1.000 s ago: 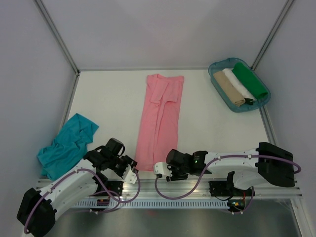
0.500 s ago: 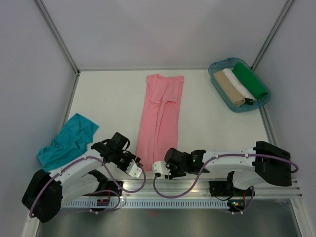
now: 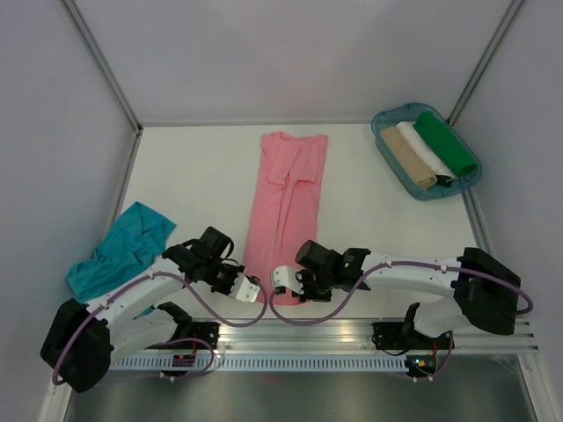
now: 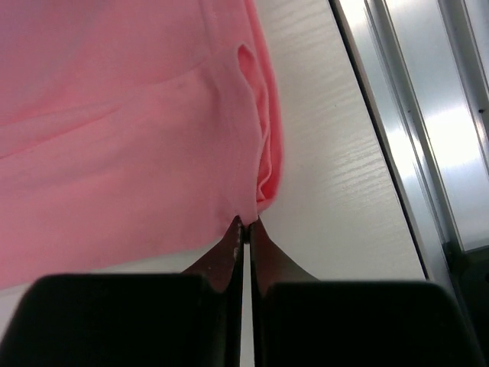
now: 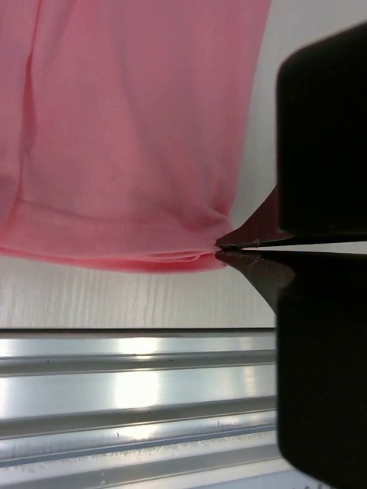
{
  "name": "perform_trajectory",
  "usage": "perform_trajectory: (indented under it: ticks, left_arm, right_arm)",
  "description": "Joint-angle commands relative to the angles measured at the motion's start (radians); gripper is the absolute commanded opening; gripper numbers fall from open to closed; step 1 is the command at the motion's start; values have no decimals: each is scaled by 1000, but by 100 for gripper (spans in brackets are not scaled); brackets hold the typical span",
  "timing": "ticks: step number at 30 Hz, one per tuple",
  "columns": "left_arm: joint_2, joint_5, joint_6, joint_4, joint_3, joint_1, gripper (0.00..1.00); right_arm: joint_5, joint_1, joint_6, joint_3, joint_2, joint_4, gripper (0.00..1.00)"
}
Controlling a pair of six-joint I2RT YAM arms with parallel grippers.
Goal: Roll the t-shirts
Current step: Roll the tshirt
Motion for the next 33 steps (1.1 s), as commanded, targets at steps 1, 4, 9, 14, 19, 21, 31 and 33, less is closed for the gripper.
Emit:
perform_trajectory:
  ticks: [1,4,9,14,19,21,31,33]
  left_arm:
    - [46,47,-152,-44,110,-2,2]
    - [121,44,-211,-50,153,4,2]
    - [204,65,-253,-64,204,51,2]
    - [319,88,-294,-77,280,151,2]
    - [387,86,-305,-90,312,197,2]
    - [399,88,-300,-88,312,200,2]
    - [503,60,-351,-70,362,209,2]
    - [520,59,-361,-71,383,210,2]
  right_arm:
    - [-131,-73,-23,58,-16,-40,0]
    - [-183,-164,-40,89,8,-66,0]
    - [-231,-230,-52,130,54,-103,0]
    - [-261,-313,-45,146,108,-103,0]
    - [-281,-372,-32,172,163,-88,0]
    - [-278,-386,-23,179,180,-73,0]
    - [-229,-396,55,207,241,-8,6]
    - [-190,-402,80,221,242,-13,11]
